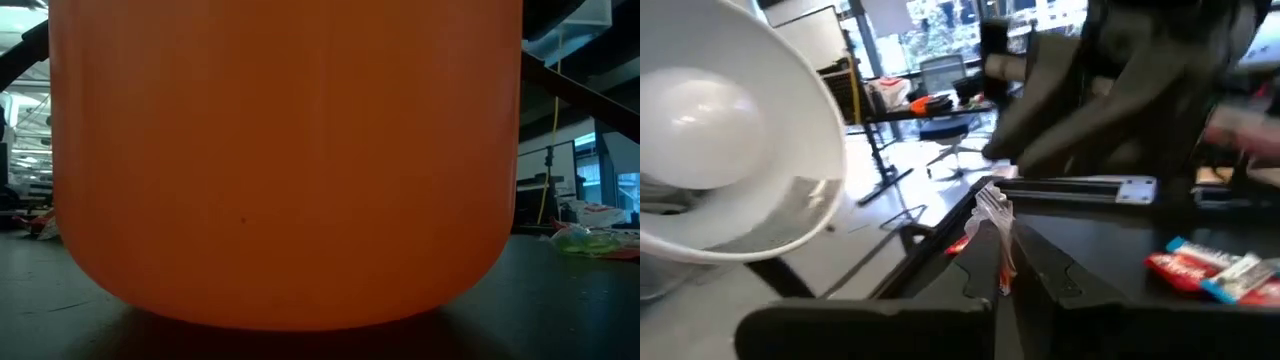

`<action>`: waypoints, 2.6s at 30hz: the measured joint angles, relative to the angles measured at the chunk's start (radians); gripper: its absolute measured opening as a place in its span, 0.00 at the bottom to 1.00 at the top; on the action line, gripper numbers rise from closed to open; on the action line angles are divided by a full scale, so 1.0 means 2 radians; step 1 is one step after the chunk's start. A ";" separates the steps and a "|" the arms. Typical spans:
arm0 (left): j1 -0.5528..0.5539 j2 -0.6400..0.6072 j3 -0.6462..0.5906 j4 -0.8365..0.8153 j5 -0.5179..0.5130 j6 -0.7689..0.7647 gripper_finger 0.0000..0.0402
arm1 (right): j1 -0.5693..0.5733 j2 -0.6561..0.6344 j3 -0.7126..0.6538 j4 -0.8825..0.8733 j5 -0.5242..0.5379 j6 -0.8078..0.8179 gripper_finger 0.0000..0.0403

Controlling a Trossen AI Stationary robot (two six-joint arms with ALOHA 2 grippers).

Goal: Sort candy
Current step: Put the orange candy into the pink bucket, then put the white candy into the black bucket

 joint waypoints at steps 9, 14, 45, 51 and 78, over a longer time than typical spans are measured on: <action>-0.046 -0.114 0.000 -0.123 -0.154 0.050 0.00 | 0.000 -0.101 0.000 -0.111 0.076 -0.024 0.53; -0.067 -0.200 0.000 -0.200 -0.326 0.049 0.00 | 0.000 -0.124 0.000 -0.161 0.109 -0.024 0.56; 0.322 -0.246 0.000 -0.657 0.035 -0.289 0.17 | 0.000 -0.194 0.001 -0.267 0.132 0.004 0.56; 0.323 -0.240 0.000 -0.655 0.052 -0.254 0.31 | 0.000 -0.206 0.000 -0.301 0.157 0.004 0.56; 0.129 -0.312 0.000 -0.298 0.199 -0.071 0.33 | -0.207 -0.163 -0.060 -0.451 0.067 0.224 0.56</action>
